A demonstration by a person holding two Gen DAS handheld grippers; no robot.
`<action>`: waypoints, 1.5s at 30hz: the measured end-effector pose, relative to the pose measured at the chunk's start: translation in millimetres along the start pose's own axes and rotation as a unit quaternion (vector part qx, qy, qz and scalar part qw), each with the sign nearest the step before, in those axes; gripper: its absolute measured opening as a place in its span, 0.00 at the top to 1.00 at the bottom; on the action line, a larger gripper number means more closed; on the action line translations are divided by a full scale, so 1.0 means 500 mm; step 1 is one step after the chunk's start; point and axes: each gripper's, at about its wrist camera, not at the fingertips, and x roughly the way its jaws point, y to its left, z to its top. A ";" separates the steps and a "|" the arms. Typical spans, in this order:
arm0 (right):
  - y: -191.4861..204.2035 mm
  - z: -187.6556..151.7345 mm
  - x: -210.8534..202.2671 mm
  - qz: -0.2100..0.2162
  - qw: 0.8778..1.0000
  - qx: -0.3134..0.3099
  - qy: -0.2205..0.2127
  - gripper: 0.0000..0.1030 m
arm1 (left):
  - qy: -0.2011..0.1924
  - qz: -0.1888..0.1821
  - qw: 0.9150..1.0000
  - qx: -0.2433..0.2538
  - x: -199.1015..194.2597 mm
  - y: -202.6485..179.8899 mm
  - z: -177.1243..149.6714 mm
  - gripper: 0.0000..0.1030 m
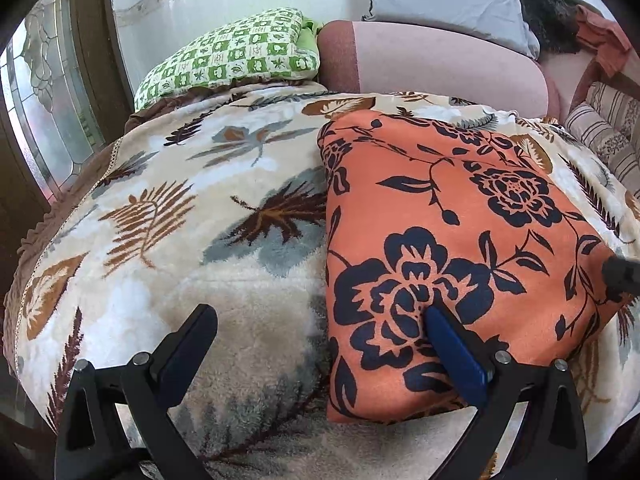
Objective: Fold small clothes
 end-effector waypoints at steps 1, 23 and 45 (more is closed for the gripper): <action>-0.005 -0.003 0.012 -0.004 1.000 0.007 0.013 0.73 | 0.001 -0.002 1.000 -0.001 0.001 0.001 0.000 0.00; 0.043 -0.008 -0.019 -0.037 0.996 -0.052 -0.063 0.72 | 0.027 -0.016 0.999 -0.022 0.006 0.010 0.008 0.00; 0.146 -0.100 -0.274 -0.078 0.971 -0.117 -0.192 0.72 | -0.114 0.029 0.993 -0.015 -0.395 0.031 0.093 0.00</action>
